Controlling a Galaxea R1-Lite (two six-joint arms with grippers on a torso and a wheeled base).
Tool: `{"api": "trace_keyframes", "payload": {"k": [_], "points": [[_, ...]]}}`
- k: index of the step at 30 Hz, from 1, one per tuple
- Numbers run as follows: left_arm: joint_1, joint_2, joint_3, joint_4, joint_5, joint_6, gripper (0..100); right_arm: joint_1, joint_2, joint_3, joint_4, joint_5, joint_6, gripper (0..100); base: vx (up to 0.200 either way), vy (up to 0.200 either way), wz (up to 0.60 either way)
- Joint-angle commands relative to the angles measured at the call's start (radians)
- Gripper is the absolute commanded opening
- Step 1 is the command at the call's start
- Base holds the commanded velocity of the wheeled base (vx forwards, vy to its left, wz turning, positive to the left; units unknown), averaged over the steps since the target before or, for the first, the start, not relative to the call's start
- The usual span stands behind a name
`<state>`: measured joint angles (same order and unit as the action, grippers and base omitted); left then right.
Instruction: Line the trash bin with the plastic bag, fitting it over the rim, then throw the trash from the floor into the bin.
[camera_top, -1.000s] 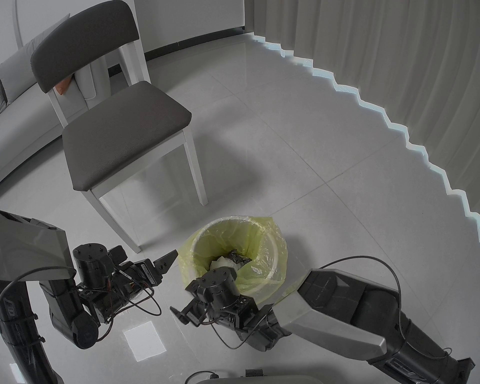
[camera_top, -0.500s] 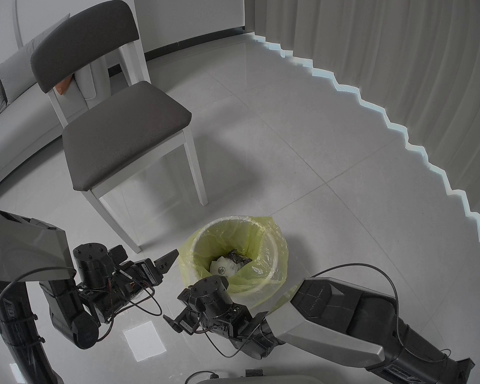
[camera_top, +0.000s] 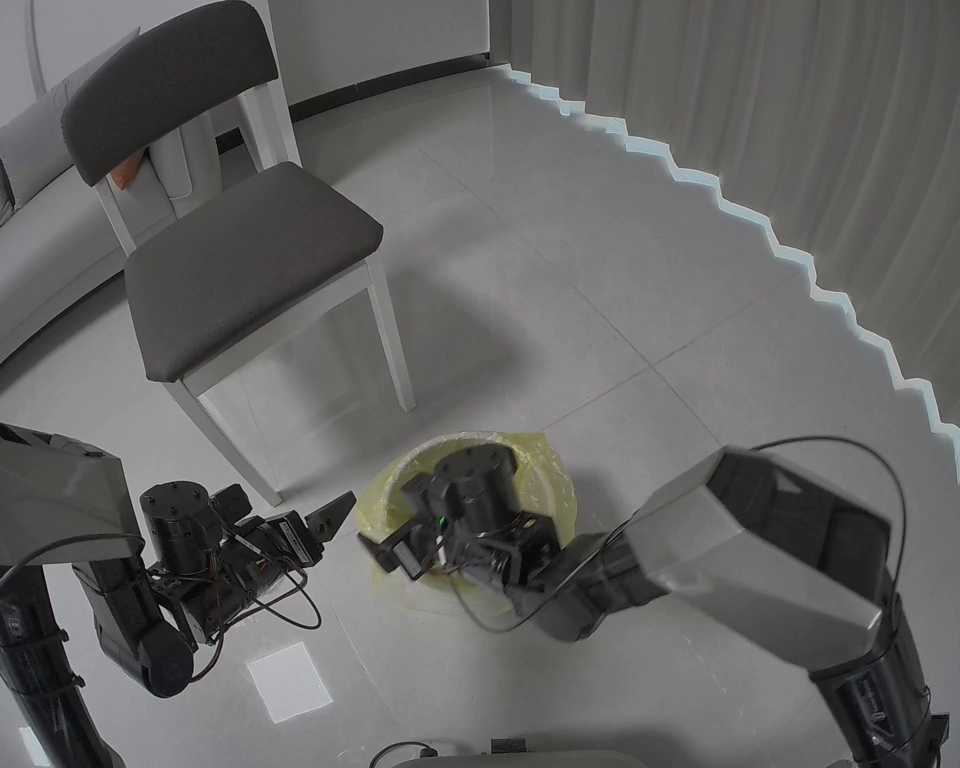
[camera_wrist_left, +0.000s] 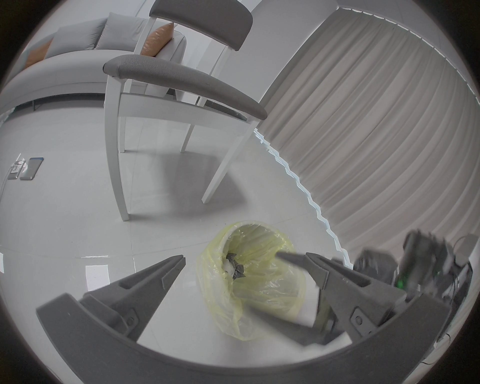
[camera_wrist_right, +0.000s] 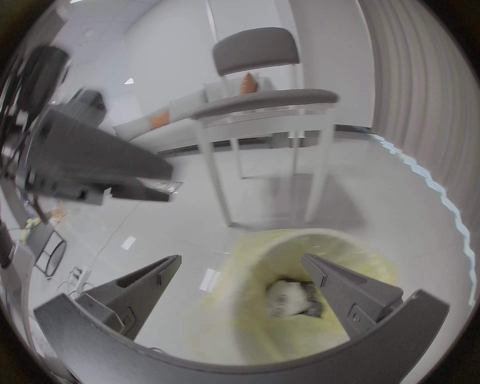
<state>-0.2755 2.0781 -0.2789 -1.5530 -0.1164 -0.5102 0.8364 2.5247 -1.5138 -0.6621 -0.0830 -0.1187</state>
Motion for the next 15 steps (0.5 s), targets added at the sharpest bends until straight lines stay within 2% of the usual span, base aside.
{"api": "trace_keyframes", "payload": {"k": [1, 5, 7, 12, 15], "points": [[-0.005, -0.029, 0.001, -0.018, -0.002, 0.004, 100, -0.105, -0.205, 0.058, 0.082, -0.047, 0.002, 100, 0.0, 0.0, 0.0], [-0.011, -0.027, 0.001, -0.018, 0.001, 0.012, 100, -0.155, -0.291, 0.112, 0.121, -0.09, 0.002, 100, 0.0, 0.0, 0.0], [-0.022, -0.03, 0.001, -0.018, 0.003, 0.015, 100, -0.22, -0.388, 0.179, 0.147, -0.129, 0.002, 100, 0.0, 0.0, 0.0], [-0.025, -0.053, 0.007, -0.018, 0.003, 0.016, 100, -0.31, -0.524, 0.288, 0.151, -0.132, 0.004, 100, 0.0, 0.0, 0.0], [-0.011, -0.036, -0.003, -0.018, 0.009, 0.064, 100, -0.35, -0.621, 0.386, 0.144, -0.13, 0.013, 100, 0.0, 0.0, 0.0]]}}
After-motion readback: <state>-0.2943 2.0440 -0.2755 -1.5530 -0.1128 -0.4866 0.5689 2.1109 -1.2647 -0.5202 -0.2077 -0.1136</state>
